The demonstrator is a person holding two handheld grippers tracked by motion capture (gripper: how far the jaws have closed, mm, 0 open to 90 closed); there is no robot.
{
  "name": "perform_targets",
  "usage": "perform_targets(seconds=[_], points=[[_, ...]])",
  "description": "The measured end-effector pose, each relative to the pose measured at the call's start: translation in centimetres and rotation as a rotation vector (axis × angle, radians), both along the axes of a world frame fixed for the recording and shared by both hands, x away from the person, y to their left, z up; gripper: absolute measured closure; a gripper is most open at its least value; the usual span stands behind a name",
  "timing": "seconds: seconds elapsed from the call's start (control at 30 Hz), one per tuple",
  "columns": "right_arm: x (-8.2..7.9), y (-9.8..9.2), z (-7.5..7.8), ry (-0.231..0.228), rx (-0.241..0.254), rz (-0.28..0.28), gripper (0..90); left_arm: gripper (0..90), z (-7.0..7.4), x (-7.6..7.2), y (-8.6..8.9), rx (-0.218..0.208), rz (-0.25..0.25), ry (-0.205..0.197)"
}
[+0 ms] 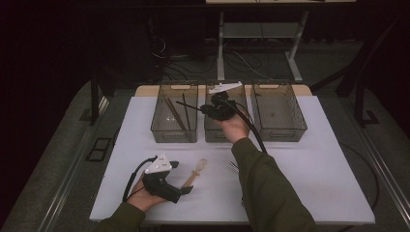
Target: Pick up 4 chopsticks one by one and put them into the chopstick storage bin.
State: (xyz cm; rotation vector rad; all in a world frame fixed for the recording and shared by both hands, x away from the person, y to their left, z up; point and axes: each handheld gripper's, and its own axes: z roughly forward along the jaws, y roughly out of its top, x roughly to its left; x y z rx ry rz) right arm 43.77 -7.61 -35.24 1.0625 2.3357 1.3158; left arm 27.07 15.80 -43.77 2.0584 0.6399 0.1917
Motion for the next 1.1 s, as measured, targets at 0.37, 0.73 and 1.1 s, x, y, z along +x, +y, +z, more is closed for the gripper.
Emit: perform_targets(seconds=[0.37, 0.73, 1.1], points=[[3.2, 5.0, -1.1, 0.026, -0.067, -0.017, 85.6, 0.0, 0.1, -0.1, 0.1, -0.008, -0.001, 0.008], [5.2, 8.8, -2.4, 0.046, -0.141, -0.032, 85.5, 0.0, 0.1, 0.1, 0.2, -0.021, 0.0, 0.013], [4.9, 9.0, -1.9, 0.093, -0.072, 0.01, 48.1, 0.0, 0.2, 0.1, 0.2, -0.017, -0.004, 0.009]])
